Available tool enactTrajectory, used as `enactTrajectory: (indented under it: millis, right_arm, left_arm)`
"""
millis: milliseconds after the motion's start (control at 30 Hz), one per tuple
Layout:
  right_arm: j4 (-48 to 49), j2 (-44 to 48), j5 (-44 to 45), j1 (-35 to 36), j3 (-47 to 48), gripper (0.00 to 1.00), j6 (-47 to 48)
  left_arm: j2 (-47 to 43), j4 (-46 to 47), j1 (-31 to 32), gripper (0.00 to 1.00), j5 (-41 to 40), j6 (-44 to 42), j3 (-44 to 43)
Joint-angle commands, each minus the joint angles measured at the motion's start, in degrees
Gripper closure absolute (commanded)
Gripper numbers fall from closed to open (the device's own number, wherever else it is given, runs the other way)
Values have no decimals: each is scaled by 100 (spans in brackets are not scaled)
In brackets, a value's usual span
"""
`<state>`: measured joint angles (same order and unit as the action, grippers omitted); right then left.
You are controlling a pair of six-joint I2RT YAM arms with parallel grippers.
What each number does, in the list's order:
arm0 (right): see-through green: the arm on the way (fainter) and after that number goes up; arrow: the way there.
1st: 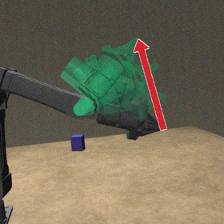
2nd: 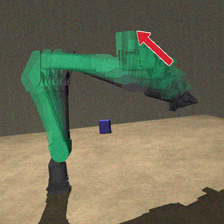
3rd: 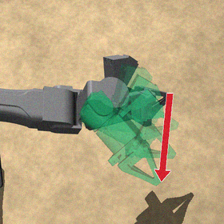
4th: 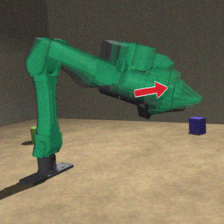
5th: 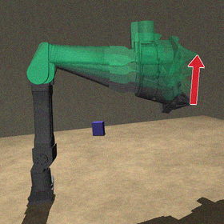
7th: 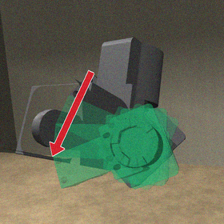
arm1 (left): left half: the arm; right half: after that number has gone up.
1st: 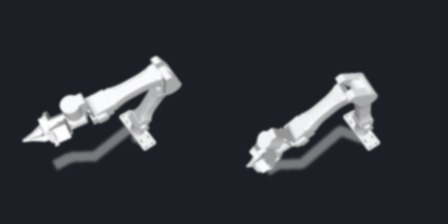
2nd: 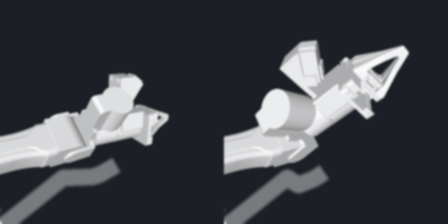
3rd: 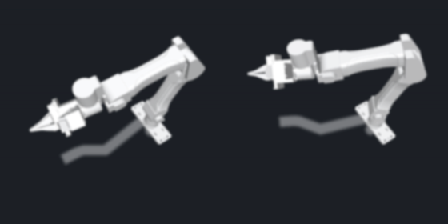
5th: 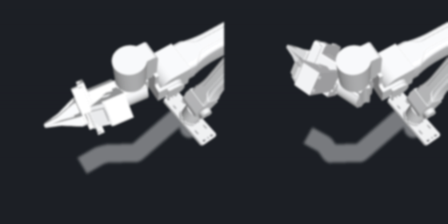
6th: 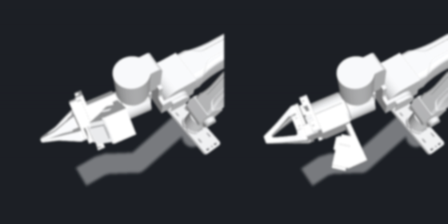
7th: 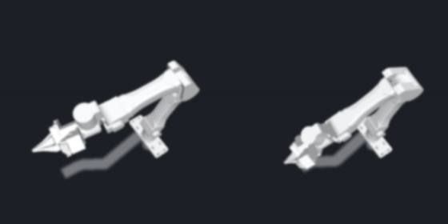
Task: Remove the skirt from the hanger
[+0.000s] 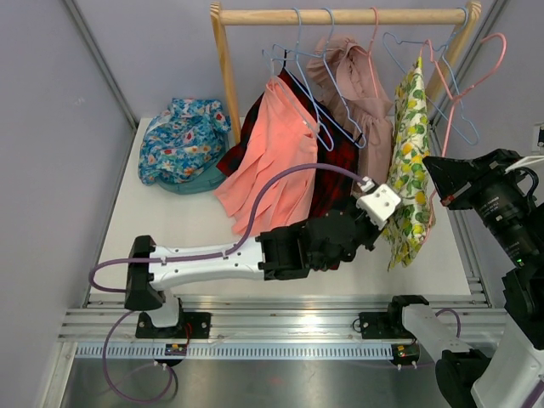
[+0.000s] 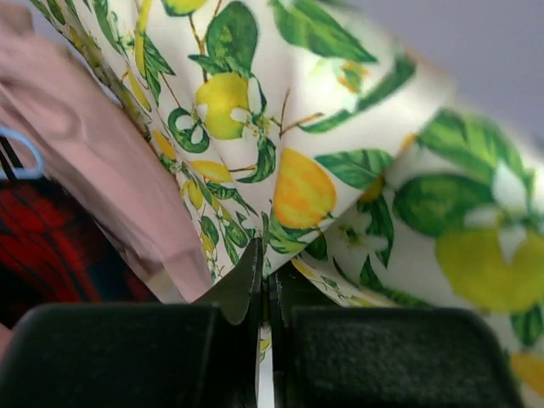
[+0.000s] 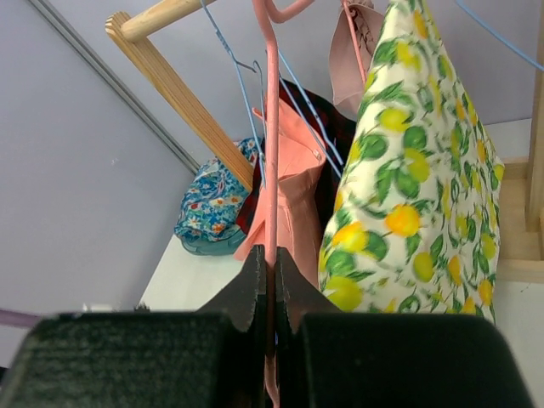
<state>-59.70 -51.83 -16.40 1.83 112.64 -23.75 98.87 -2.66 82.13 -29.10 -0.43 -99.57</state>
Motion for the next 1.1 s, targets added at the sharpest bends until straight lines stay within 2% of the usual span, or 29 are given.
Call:
enactTrajectory:
  millis: [0,100,267,500,800,1067]
  right_arm:
    - [486,-204,278,55,390,100,169]
    - [469,-459,418,55,627,100,239]
    - [424,-933,515,55,909,100,265]
    - [906,-1083,507,46,92,100,186]
    - [1610,-2084,673,37,205,100,230]
    - [1927,-3754,648,-121,1189,100,222]
  left_arm:
    - [-570,239,328,100,-43,655,1101]
    - [-860,230,776,100,-288,1174,2025]
    - [-1255,-234,1524,100,-849,1975,2933]
    - [-2274,-1165,2394,100,-1510,3494,3909]
    - [-3005,-2773,2826,100,-2424,4805,4130]
    - [-3523,-3732,2861,100,-2986,5289,4112]
